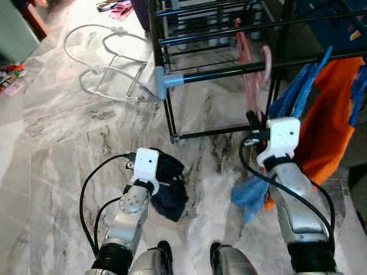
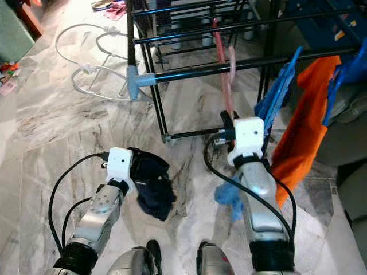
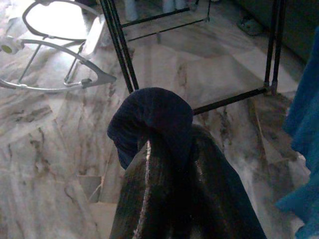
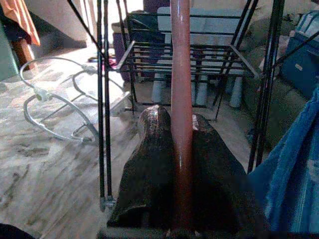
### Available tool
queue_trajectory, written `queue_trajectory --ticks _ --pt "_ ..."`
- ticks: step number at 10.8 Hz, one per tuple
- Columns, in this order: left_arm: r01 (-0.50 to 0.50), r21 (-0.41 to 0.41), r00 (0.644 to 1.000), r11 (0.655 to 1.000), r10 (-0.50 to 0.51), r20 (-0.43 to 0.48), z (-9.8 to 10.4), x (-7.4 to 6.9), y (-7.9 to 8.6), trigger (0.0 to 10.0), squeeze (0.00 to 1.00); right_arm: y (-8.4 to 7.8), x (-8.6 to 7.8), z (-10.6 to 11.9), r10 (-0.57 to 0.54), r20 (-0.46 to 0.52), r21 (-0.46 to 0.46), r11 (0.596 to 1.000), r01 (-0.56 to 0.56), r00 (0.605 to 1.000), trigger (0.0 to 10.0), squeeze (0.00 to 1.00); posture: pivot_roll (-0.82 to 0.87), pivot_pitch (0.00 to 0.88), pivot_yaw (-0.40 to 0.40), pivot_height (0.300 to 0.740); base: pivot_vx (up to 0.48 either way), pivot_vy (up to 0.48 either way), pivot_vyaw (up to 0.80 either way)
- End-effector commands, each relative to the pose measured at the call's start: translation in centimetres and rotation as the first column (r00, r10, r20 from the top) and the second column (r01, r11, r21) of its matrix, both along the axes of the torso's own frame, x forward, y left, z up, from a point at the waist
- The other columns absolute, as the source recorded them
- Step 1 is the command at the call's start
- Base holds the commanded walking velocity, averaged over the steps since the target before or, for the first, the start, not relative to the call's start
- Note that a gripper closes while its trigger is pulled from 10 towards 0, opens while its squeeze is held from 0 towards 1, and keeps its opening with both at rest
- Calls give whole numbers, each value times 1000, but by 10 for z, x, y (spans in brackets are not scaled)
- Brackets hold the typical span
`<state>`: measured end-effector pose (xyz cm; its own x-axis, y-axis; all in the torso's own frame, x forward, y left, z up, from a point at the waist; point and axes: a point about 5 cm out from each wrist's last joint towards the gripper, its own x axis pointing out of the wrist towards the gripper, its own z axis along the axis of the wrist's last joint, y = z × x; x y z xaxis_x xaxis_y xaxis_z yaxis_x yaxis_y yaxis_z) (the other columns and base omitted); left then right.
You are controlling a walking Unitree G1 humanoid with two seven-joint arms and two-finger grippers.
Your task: Hang hanger
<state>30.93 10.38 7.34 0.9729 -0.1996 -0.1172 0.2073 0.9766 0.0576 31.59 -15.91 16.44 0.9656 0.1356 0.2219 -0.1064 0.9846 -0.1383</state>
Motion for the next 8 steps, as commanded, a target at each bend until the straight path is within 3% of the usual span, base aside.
queue_trajectory --ticks 1,4,5,7,8 --pt "-5 19 1000 1000 5 8 -1 0 4 10000 0 6 0 16 13 77 0 1000 -13 997 902 0 -172 234 109 740 0 0 0" --pt "-35 27 999 999 35 12 -3 -2 10 10000 0 14 -23 -2 37 42 -10 999 -37 998 2118 0 -174 231 101 740 0 0 0" --pt "-45 29 999 999 45 7 -4 -1 12 10000 0 17 -33 -15 51 7 -30 998 -51 999 1922 0 -182 231 102 740 0 0 0" --pt "-27 35 1000 999 27 12 -4 -1 7 10000 0 22 -46 -32 83 -57 -26 996 -85 995 2471 0 -190 230 103 740 0 0 0" --pt "-26 23 1000 999 26 18 -3 -1 5 10000 0 21 -51 -44 81 -98 -28 996 -84 992 4000 0 -193 231 104 740 0 0 0"
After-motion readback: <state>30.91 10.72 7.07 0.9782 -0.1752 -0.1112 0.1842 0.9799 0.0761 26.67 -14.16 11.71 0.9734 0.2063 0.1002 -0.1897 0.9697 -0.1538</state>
